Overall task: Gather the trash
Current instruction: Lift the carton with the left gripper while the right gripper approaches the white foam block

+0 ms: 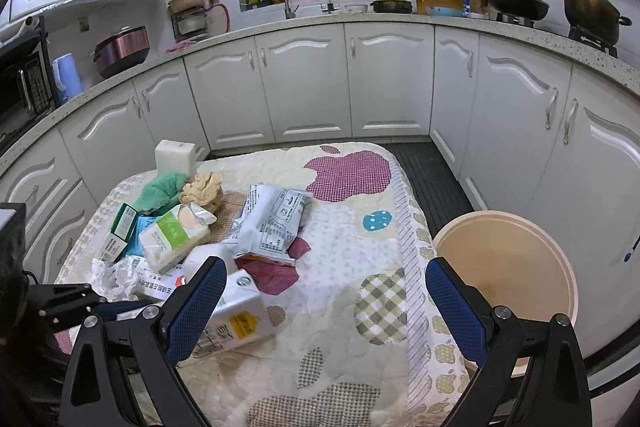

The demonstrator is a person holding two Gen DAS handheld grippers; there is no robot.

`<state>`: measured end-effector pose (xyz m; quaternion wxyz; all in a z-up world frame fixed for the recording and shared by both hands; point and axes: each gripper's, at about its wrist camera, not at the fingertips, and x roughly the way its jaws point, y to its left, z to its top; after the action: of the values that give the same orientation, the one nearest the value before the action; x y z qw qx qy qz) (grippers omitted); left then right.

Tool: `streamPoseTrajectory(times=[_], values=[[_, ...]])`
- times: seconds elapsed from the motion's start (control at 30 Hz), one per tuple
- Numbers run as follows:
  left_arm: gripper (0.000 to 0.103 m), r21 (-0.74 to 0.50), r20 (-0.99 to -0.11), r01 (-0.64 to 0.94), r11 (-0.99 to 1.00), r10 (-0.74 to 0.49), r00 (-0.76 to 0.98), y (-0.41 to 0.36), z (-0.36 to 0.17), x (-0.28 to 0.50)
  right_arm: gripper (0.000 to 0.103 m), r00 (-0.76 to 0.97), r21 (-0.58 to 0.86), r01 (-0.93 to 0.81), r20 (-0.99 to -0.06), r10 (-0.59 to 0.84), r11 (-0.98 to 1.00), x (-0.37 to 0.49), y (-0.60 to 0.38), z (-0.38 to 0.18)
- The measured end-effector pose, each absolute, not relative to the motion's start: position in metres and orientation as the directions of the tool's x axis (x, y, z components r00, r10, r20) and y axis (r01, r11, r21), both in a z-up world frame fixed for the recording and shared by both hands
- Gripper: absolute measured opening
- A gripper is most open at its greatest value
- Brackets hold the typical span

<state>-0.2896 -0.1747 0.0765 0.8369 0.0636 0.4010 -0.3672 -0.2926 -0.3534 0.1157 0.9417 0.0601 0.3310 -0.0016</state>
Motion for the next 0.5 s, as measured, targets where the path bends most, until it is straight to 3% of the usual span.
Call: streamPoseTrajectory(times=[0.5], values=[[0.035, -0.333, -0.612, 0.617, 0.713, -0.661, 0.434, -0.126, 0.12, -0.292, 0.099, 0.757, 0.137, 0.014, -0.649, 0.08, 0.99, -0.286, -0.35, 0.109]])
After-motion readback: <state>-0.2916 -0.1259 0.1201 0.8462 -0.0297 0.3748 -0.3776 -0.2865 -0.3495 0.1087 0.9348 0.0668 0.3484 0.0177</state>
